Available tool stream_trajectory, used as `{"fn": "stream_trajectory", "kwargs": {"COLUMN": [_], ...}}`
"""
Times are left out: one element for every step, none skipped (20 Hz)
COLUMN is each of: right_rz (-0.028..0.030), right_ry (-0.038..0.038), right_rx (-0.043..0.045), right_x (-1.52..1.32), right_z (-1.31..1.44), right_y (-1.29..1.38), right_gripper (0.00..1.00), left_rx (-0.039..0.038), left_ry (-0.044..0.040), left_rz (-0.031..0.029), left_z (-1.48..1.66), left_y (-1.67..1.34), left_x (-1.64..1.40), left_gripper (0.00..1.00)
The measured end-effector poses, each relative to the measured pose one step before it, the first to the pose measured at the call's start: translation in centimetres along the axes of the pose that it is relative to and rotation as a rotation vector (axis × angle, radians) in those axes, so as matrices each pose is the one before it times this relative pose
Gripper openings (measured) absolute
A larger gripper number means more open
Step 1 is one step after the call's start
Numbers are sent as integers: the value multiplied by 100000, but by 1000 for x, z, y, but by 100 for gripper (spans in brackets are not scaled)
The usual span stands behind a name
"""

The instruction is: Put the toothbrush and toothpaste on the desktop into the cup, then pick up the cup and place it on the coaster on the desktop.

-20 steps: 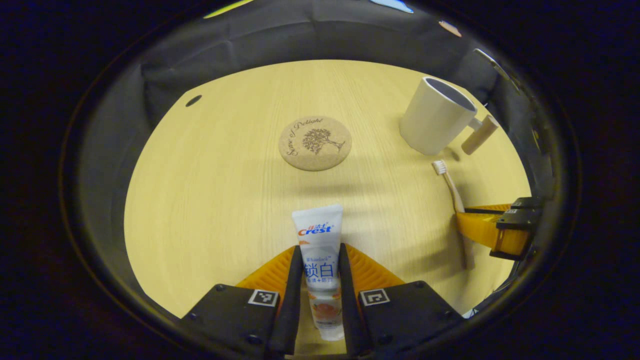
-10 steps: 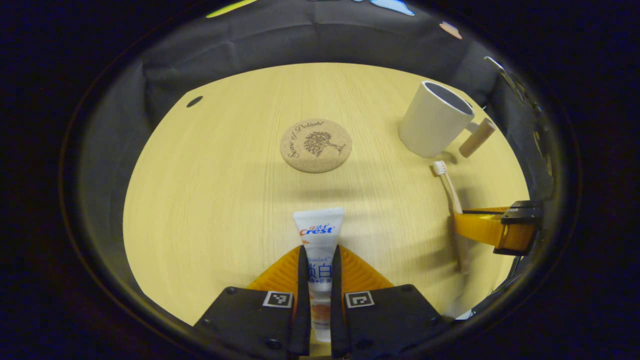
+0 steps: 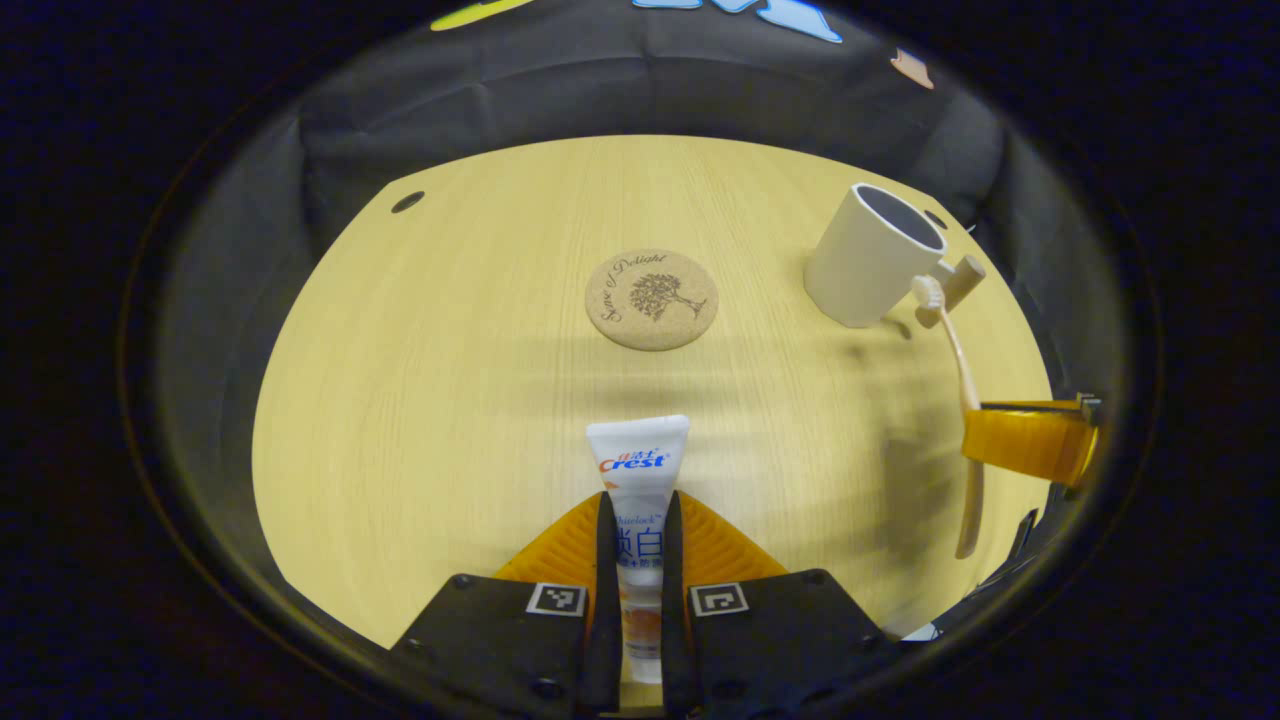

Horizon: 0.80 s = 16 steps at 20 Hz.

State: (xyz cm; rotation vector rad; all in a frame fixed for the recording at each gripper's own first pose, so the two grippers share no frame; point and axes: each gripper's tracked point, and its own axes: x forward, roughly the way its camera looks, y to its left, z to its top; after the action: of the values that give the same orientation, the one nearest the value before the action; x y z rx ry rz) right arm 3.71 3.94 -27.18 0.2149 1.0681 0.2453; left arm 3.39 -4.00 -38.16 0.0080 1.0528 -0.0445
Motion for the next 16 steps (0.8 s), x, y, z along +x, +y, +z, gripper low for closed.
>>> {"fn": "stream_trajectory", "kwargs": {"right_rz": [1184, 1190, 835, 869, 942, 855, 609, 150, 29, -379, 164, 20, -30, -11, -124, 180], "right_ry": [-1659, -1839, -1805, -2044, -2320, -2465, -2724, -2341, -2492, -2196, -2138, -2141, -2390, -2255, -1658, -1357], "right_rx": [499, 480, 440, 669, 934, 954, 1291, 1141, 954, 1137, 1314, 1575, 1416, 1197, 1304, 1629], "right_x": [-692, -697, -639, -467, -413, -252, -194, -86, 168, 22, 88, 192, 365, 464, 577, 586], "right_z": [668, 620, 771, 775, 1017, 1087, 1292, 1187, 1280, 1124, 1233, 1194, 1086, 792, 936, 770], "right_y": [262, 354, 174, 278, 205, 205, 103, -177, -152, -198, -178, 124, -22, -90, -163, -21], "right_gripper": [2, 2, 2, 1, 2, 2, 2, 2, 2, 2, 2, 2, 2, 2, 2, 2], "left_rx": [-467, -447, -439, -471, -446, -388, -351, -269, -142, -163, -143, -65, -29, -48, -131, -75], "left_ry": [71, 188, 247, 210, 186, 116, 0, 16, 91, 38, 27, -166, -149, 31, -7, 82], "left_rz": [-45, 125, 81, 48, -48, -157, -37, -33, -112, -73, -226, -218, -53, -129, -92, -21], "left_z": [-54, -124, -96, -44, -92, -1, -111, -71, 67, 17, 23, 27, 35, -9, 9, -19], "left_y": [65, 170, 118, 34, 119, 124, 96, 130, 84, 8, 103, -21, 65, 107, 137, 156], "left_x": [-92, 27, -66, 102, -66, -71, -222, -60, -77, 70, -130, -173, -261, -144, -108, -88], "left_gripper": [24, 24, 24, 24, 24, 24, 24, 24, 24, 24, 24, 24, 24, 24, 24, 24]}}
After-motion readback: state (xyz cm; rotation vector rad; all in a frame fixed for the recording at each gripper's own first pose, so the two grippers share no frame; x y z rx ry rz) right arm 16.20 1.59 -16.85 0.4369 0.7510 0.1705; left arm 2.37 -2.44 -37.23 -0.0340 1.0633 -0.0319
